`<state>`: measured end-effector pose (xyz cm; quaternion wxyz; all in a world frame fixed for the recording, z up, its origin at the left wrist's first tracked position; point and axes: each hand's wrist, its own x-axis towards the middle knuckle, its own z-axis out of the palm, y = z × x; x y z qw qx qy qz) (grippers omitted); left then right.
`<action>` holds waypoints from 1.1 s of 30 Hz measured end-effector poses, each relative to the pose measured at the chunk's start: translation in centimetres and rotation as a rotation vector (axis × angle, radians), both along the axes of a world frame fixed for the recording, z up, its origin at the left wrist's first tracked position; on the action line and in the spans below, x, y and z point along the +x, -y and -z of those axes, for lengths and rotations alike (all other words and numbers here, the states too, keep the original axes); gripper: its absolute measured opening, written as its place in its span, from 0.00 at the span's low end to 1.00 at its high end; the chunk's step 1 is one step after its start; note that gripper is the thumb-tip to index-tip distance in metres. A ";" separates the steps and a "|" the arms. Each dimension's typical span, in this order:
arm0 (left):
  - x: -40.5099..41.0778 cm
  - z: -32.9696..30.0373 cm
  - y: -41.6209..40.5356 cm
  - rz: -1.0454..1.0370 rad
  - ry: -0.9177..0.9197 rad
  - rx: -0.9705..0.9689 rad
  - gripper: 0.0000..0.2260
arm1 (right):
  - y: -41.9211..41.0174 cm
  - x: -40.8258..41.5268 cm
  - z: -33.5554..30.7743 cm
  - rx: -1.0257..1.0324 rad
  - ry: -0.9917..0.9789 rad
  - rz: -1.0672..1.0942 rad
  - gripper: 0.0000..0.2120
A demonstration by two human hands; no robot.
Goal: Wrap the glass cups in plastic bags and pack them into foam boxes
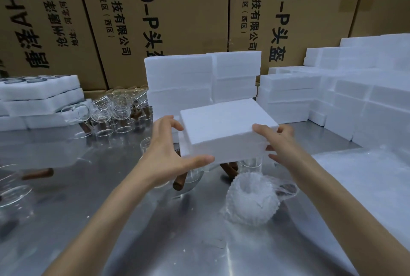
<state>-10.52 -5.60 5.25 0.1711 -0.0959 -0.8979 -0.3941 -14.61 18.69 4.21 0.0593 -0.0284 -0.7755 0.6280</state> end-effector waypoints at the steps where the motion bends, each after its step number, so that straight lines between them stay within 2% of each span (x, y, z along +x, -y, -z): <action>1: -0.2 0.1 0.1 0.028 0.002 -0.006 0.45 | -0.2 0.0 0.0 -0.006 0.003 -0.007 0.41; 3: -0.6 0.4 0.2 0.077 -0.001 0.010 0.44 | -0.5 0.2 0.1 -0.031 -0.009 -0.026 0.36; 5: -0.7 0.5 0.2 0.125 -0.009 0.073 0.37 | -0.6 0.4 0.1 -0.026 -0.016 -0.034 0.32; 9: -0.9 1.0 0.3 0.136 -0.035 0.194 0.31 | -1.1 0.9 -0.2 0.101 0.024 -0.066 0.34; 12: -1.1 1.3 0.4 0.110 -0.019 0.280 0.32 | -2.1 1.7 -0.8 0.285 0.085 -0.101 0.33; 17: -0.7 0.7 -0.6 0.038 -0.069 0.430 0.34 | -3.5 4.1 0.4 0.704 0.112 -0.036 0.44; 20: -0.7 0.4 -1.3 -0.038 -0.134 0.566 0.32 | -3.6 5.3 1.8 0.893 0.150 0.059 0.36; 22: -0.7 0.3 -1.8 -0.074 -0.161 0.612 0.31 | -3.3 5.5 2.3 0.932 0.151 0.082 0.33; 25: -1.1 0.4 -2.7 -0.110 -0.190 0.665 0.32 | -2.9 5.4 2.3 0.838 0.104 0.012 0.29; 29: -1.9 0.0 -2.8 -0.142 -0.162 0.807 0.32 | -2.6 5.2 1.6 0.398 0.090 -0.138 0.19; 33: -2.5 -0.2 -2.5 -0.108 -0.068 1.047 0.32 | -3.0 5.4 -0.5 0.042 0.057 -0.150 0.15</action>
